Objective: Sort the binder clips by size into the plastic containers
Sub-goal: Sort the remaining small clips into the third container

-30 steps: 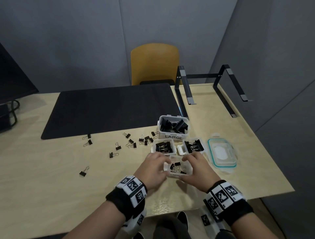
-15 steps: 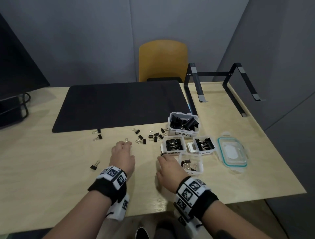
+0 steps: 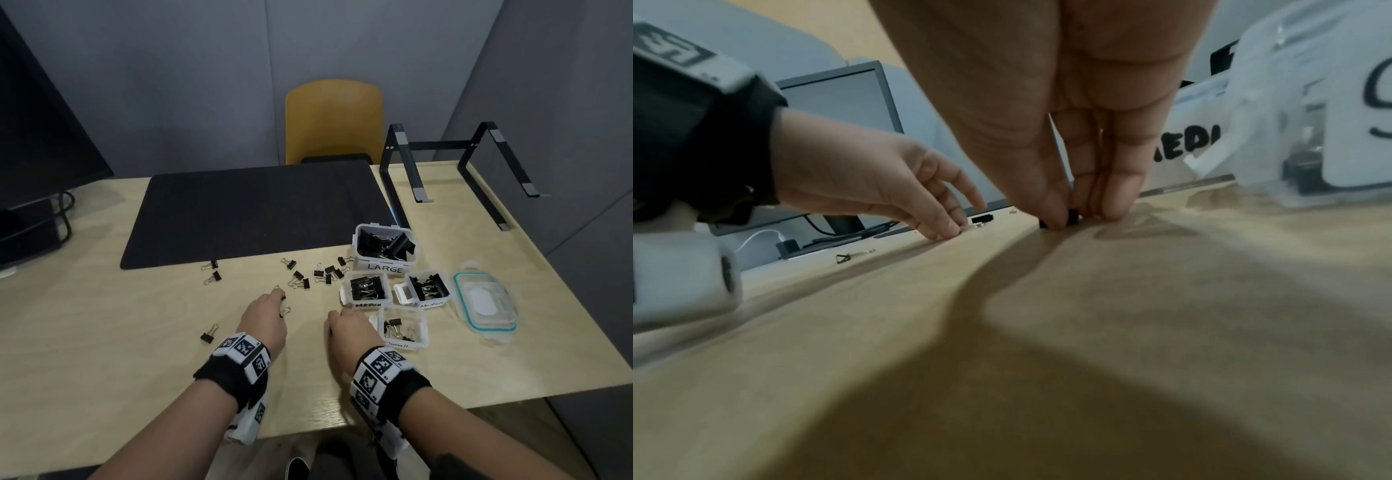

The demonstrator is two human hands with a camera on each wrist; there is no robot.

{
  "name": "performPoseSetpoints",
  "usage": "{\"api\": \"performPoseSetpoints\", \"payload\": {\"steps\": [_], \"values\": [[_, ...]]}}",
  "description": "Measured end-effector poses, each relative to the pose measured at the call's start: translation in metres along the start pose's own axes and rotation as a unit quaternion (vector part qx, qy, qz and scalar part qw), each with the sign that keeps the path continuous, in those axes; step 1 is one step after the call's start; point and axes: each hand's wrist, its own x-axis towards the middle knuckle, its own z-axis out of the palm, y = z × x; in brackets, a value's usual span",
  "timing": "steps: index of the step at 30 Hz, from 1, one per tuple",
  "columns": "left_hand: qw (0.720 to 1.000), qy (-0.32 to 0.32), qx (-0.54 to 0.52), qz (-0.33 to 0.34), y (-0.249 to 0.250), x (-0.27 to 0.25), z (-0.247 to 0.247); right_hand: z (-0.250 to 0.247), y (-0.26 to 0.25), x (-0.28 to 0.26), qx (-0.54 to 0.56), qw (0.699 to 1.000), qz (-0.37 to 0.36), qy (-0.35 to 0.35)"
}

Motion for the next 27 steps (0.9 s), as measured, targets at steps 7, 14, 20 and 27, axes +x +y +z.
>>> {"api": "performPoseSetpoints", "payload": {"steps": [7,14,20,27], "values": [[0.998,-0.015,-0.065,0.017,0.012,-0.002,0.003,-0.001,0.000,0.003,0.021,0.999,-0.026,0.021],[0.988,-0.018,-0.130,0.083,0.038,-0.002,0.001,-0.029,0.020,-0.014,0.145,0.985,-0.028,0.092],[0.975,-0.028,-0.156,0.158,0.072,-0.008,-0.002,-0.058,0.078,-0.031,0.203,0.974,0.048,0.086],[0.962,-0.059,-0.152,0.220,0.112,-0.018,0.013,-0.057,0.116,-0.041,0.169,0.981,0.055,0.079]]}}
